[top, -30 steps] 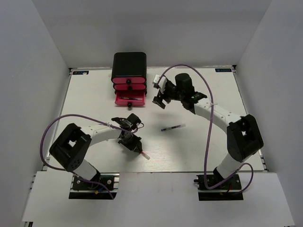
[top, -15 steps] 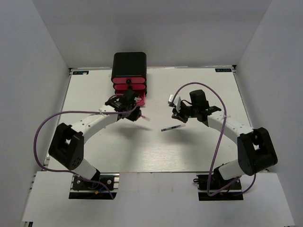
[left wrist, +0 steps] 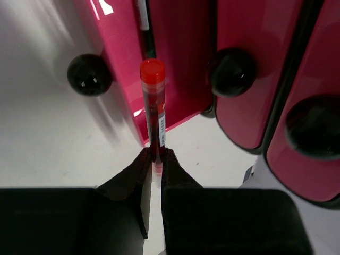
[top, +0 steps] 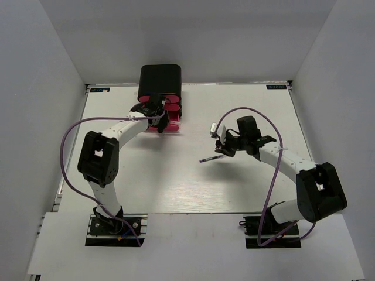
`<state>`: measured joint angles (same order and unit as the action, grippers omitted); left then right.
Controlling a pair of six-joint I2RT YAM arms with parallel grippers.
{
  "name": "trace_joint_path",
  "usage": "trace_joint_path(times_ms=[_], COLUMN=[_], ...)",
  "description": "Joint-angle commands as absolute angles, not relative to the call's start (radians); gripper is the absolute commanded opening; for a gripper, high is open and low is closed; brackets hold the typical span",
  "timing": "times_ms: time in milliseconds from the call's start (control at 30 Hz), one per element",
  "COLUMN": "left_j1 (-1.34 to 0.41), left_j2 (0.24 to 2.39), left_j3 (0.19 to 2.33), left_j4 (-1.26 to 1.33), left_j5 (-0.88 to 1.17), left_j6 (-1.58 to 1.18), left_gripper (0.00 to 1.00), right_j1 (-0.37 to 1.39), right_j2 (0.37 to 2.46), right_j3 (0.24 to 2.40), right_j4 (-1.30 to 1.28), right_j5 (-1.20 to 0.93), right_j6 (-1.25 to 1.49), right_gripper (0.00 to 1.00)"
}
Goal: Sort the stationery into containers
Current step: Place the stationery into the container, then grab a piece of stationery with the right arm
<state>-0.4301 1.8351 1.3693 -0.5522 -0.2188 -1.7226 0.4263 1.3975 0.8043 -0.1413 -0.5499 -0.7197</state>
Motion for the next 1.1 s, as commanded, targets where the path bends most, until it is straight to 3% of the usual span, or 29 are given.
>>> trace_joint_path(times_ms=[0, 167, 200, 233, 333, 533, 767, 967, 1067], left_j1=[-0.411, -0.388, -0.379, -0.379, -0.37, -0.37, -0.37, -0.37, -0.37], left_j2=[1.844, 1.865, 1.876, 1.885, 1.901, 1.881, 1.735, 1.566, 1.424], left_j3=[1.405, 1.405, 1.405, 1.425, 1.46, 1.46, 1.379, 1.283, 1.166], left_j4=[-0.517, -0.505, -0.505, -0.514, -0.537, -0.514, -0.434, -0.443, -0.431], left_j5=[-0.196, -0.176, -0.176, -0.176, -0.176, -0.186, -0.152, -0.162, -0.178], left_j6=[-1.769, -1.805, -1.805, -1.805, -1.805, -1.793, -1.737, -1.53, -1.381], left_gripper=[0.0, 0.0, 0.05, 0.25, 0.44, 0.61, 0.62, 0.5, 0.5], right_j1=[0.416, 0.416, 0.416, 0.414, 0.416, 0.414, 0.416, 0.422, 0.425], right_j2=[1.365, 1.374, 1.377, 1.376, 1.388, 1.407, 1.465, 1.571, 1.638], right_j3=[0.795, 0.796, 0.796, 0.799, 0.805, 0.818, 0.837, 0.911, 0.955], right_j4=[-0.144, -0.143, -0.146, -0.143, -0.152, -0.167, -0.231, -0.308, -0.319], right_j5=[-0.561, -0.56, -0.558, -0.561, -0.554, -0.557, -0.609, -0.632, -0.617], right_j6=[-0.735, -0.742, -0.745, -0.75, -0.776, -0.802, -0.957, -1.087, -1.121], right_gripper=[0.2, 0.35, 0.36, 0.38, 0.38, 0.4, 0.46, 0.5, 0.53])
